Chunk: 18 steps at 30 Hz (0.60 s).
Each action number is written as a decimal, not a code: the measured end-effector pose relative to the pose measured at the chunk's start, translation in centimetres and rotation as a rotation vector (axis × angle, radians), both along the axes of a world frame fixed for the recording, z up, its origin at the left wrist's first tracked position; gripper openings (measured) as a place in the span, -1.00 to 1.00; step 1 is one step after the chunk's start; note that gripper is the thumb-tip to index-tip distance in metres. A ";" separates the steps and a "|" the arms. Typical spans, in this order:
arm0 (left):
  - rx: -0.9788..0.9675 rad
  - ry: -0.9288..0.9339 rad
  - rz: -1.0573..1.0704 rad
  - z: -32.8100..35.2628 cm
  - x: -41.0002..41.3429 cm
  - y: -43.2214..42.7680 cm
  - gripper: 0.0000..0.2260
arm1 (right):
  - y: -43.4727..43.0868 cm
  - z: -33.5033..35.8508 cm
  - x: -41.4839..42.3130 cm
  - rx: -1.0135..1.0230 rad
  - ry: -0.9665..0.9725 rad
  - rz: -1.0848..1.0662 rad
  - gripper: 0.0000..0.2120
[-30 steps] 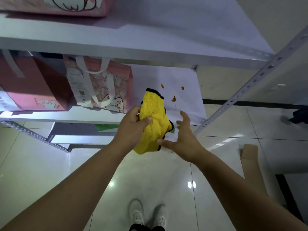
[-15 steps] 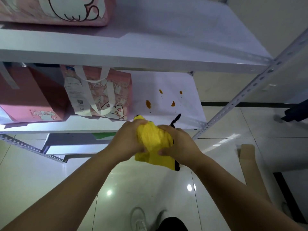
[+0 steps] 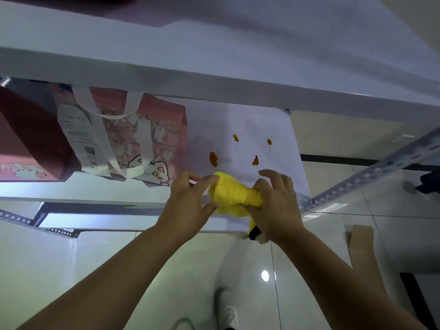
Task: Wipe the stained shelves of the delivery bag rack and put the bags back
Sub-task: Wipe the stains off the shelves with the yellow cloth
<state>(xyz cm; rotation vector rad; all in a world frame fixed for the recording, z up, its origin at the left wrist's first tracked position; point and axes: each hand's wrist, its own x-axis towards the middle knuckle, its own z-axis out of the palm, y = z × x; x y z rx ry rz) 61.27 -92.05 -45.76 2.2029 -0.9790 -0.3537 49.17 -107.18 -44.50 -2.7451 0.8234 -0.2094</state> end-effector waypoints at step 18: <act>0.339 -0.043 -0.029 -9.0 3.3 0.8 -0.55 | 0.4 -10.3 7.6 0.148 0.149 0.210 -0.26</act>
